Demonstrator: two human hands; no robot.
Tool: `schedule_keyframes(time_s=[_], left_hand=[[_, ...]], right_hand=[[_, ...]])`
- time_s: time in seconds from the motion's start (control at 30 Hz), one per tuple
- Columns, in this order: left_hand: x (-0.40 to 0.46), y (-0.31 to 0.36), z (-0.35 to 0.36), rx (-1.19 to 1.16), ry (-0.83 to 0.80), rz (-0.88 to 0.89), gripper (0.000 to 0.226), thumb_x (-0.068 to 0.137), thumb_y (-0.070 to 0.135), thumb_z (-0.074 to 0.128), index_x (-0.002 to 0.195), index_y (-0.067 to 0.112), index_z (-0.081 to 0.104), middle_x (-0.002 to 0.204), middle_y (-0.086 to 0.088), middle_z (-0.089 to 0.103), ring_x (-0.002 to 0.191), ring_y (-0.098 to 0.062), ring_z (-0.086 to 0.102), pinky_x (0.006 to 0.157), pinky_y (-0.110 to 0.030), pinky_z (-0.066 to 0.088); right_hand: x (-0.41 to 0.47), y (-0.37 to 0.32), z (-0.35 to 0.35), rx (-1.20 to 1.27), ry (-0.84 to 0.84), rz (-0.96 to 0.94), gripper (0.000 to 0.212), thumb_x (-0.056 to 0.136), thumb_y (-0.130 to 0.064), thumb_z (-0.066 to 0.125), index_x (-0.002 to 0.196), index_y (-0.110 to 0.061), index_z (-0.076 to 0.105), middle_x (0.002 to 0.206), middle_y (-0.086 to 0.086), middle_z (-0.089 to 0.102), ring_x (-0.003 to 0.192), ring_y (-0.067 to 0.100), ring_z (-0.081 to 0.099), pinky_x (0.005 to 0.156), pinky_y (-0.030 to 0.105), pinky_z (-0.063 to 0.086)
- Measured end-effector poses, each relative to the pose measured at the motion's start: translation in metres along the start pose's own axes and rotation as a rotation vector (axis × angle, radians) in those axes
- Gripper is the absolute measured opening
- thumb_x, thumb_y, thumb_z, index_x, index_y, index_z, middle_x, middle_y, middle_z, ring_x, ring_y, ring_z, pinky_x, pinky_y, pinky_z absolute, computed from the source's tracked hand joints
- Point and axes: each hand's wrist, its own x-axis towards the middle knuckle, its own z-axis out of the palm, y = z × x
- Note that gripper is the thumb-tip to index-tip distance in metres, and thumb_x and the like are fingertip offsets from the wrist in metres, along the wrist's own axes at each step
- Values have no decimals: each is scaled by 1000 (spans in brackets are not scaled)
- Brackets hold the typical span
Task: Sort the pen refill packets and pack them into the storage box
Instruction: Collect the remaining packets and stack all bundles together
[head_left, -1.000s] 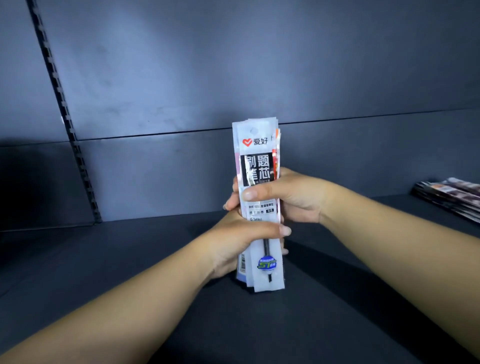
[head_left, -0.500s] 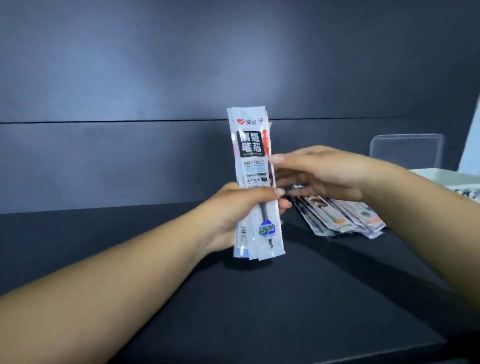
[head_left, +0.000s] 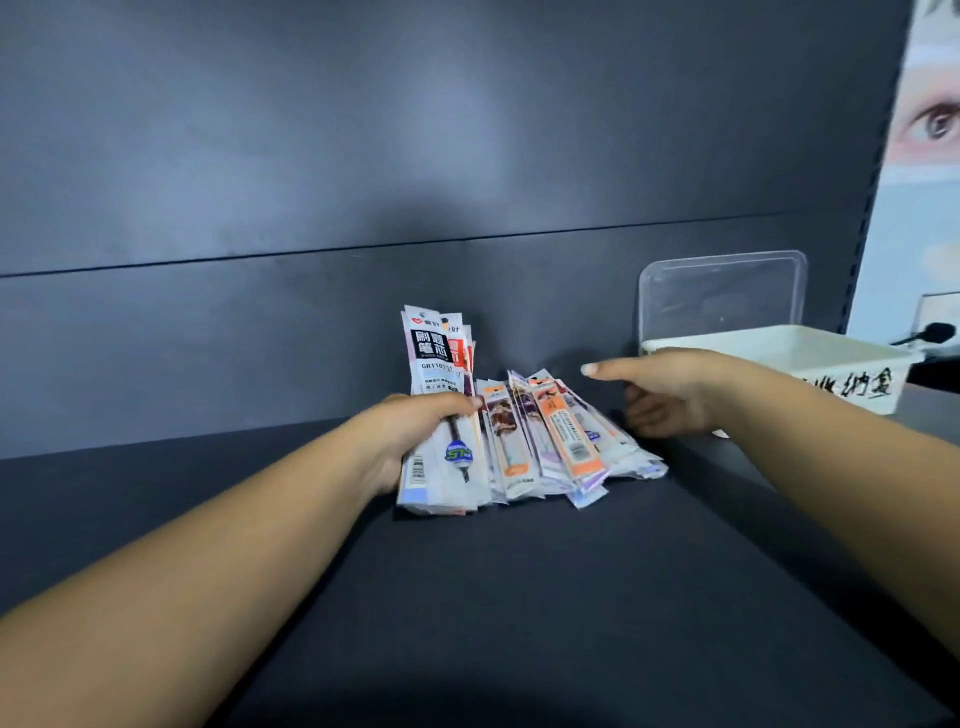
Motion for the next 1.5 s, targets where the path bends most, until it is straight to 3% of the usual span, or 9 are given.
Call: schedule_keyframes(time_s=[0.17, 0.27, 0.4, 0.57, 0.67, 0.73, 1.1, 1.3, 1.5], left_hand=[[17, 3, 22, 22, -6, -7, 13, 76, 7, 69, 88, 4, 65, 73, -13, 71, 55, -23, 68, 55, -42, 58], [21, -3, 26, -11, -1, 4, 6, 75, 3, 69, 80, 3, 66, 57, -9, 70, 47, -21, 67, 47, -39, 57], [26, -7, 27, -17, -15, 61, 10, 75, 5, 71, 84, 3, 68, 63, -8, 72, 53, -20, 68, 54, -37, 58], [27, -7, 29, -95, -68, 61, 19, 77, 17, 70, 91, 5, 68, 77, -12, 74, 62, -24, 70, 60, -41, 59], [28, -10, 28, -144, -75, 56, 18, 78, 21, 69, 89, 7, 68, 75, -11, 74, 60, -24, 70, 57, -40, 59], [29, -10, 27, -169, -92, 53, 17, 79, 23, 68, 86, 8, 67, 69, -10, 74, 58, -23, 70, 56, -40, 59], [24, -9, 23, -340, -343, 42, 62, 64, 48, 65, 118, 16, 62, 112, -14, 69, 90, -29, 69, 77, -45, 57], [28, -12, 18, -390, -361, -37, 60, 74, 49, 59, 118, 8, 61, 107, -18, 70, 88, -30, 70, 77, -44, 57], [28, -13, 18, -425, -315, -42, 39, 83, 39, 57, 102, 7, 67, 83, -17, 73, 69, -28, 71, 65, -42, 58]], right_hand=[[9, -12, 3, 199, -187, 47, 83, 85, -35, 56, 140, 10, 14, 149, 22, 26, 129, 31, 40, 82, 39, 41], [15, -12, 15, 175, -257, 51, 65, 85, -35, 56, 130, 7, 35, 112, 18, 55, 97, 26, 59, 69, 35, 48], [33, -8, 35, 215, -471, 0, 35, 83, -41, 54, 84, -8, 63, 71, 9, 69, 60, 21, 67, 62, 33, 57], [36, -5, 43, 193, -497, -80, 44, 84, -50, 50, 91, -9, 65, 86, 10, 71, 76, 24, 68, 80, 39, 54], [36, -2, 49, 187, -426, -118, 56, 82, -61, 43, 84, -11, 67, 78, 6, 73, 72, 19, 69, 72, 30, 57], [38, -3, 53, 219, -329, -146, 62, 78, -69, 43, 84, -13, 69, 80, 7, 74, 78, 24, 68, 80, 38, 54], [18, -4, 72, 525, -437, -283, 57, 80, -57, 52, 125, -21, 52, 110, 12, 70, 93, 27, 70, 75, 41, 58], [7, 2, 72, 459, -434, -274, 46, 74, -29, 70, 109, -1, 62, 102, 20, 70, 92, 33, 68, 82, 44, 55], [7, 7, 75, 425, -245, -336, 22, 78, -16, 66, 95, -4, 67, 97, 22, 71, 89, 36, 68, 85, 47, 54]])
